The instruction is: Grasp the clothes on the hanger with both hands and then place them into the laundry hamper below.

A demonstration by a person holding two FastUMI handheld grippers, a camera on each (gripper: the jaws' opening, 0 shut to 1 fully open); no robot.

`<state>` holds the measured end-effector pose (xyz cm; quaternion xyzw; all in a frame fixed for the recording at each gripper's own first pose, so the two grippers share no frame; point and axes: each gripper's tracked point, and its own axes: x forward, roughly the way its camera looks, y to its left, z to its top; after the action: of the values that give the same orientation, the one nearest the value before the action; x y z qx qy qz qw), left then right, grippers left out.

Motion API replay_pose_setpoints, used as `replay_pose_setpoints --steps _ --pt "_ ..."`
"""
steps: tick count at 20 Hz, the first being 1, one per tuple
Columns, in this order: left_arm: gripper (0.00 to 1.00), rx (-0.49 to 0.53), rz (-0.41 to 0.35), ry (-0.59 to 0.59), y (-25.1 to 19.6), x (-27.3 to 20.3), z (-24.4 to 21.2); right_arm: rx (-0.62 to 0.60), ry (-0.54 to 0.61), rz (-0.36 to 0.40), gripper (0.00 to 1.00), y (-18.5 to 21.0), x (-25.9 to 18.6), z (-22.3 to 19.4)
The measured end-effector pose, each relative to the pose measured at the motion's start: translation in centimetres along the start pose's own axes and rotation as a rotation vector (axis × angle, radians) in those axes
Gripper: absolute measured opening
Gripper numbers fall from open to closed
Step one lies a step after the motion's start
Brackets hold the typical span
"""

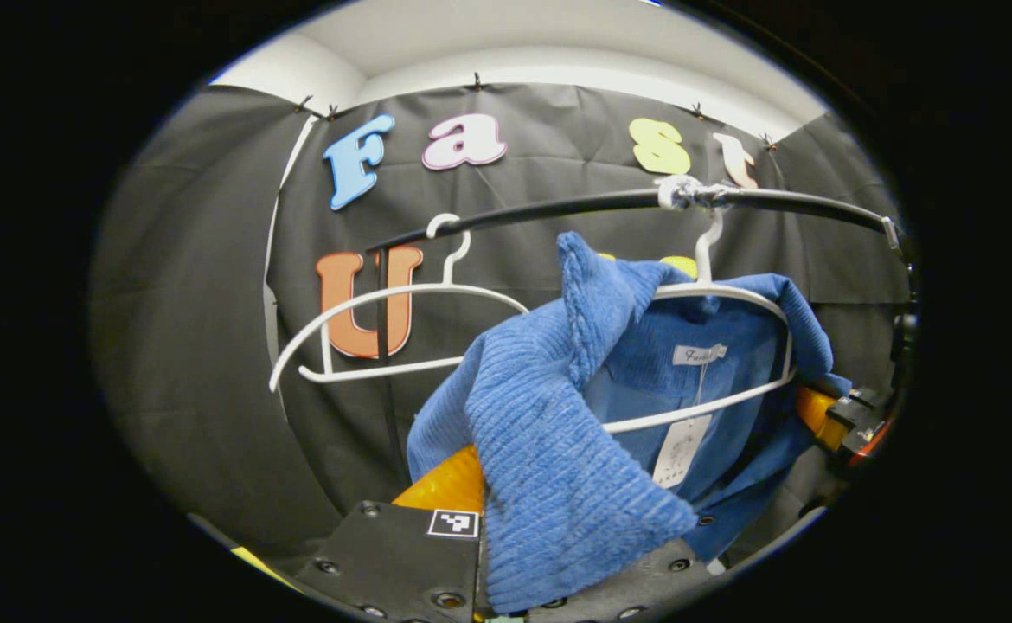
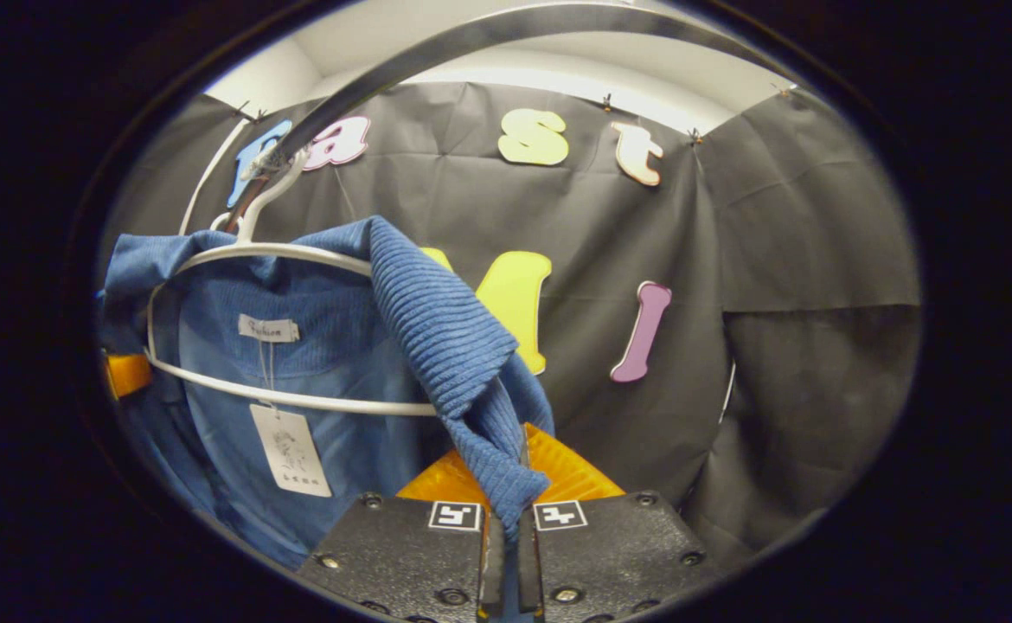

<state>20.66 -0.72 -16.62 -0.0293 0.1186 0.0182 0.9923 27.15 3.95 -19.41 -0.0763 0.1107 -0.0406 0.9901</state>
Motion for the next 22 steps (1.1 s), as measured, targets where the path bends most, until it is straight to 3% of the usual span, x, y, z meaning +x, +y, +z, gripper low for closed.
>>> replay_pose_setpoints --steps 11,22 --pt "0.10 0.008 -0.027 0.017 3.6 -2.6 3.9 -0.014 -0.073 -0.025 0.10 -4.0 -1.3 4.5" --pt "0.10 -0.076 -0.145 0.118 5.6 -2.5 5.8 -0.084 -0.104 0.025 0.10 -5.4 -0.5 6.0"
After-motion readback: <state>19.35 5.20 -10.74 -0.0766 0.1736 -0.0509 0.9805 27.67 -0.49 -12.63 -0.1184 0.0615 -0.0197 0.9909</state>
